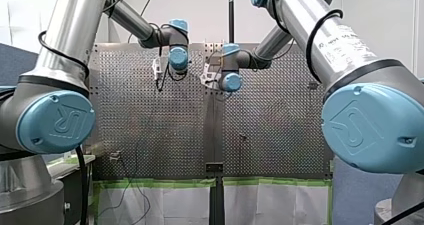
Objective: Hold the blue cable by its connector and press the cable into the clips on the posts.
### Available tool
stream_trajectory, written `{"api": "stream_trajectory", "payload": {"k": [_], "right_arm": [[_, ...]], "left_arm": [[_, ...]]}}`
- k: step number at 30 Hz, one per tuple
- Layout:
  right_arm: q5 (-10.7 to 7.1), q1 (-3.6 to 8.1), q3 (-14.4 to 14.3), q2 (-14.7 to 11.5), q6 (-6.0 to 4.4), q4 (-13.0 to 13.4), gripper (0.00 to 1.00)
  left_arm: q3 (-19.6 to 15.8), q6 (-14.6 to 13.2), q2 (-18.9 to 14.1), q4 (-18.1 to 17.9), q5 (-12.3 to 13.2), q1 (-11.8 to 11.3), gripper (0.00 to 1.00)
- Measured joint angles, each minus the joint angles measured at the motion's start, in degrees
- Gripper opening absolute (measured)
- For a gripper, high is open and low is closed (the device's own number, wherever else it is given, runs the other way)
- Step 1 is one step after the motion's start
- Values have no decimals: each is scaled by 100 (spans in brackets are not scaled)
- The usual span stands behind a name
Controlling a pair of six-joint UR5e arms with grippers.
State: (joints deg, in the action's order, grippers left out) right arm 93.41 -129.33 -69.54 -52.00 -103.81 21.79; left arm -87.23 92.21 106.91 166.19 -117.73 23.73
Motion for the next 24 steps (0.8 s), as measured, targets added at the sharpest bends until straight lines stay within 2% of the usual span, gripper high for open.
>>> {"api": "stream_trajectory", "payload": {"k": [7,12,18,24], "right_arm": [[14,68,-330,0,38,4,0],[22,127,-593,0,59,8,0],[68,143,-897,0,115,10,0],[261,131,-1214,1,155,18,0]], "left_arm": [[-28,-3,403,-47,-3,112,0],[-207,53,663,-266,-6,167,0],[-522,48,721,-617,0,214,0],[-727,39,727,-957,16,272,0]]}}
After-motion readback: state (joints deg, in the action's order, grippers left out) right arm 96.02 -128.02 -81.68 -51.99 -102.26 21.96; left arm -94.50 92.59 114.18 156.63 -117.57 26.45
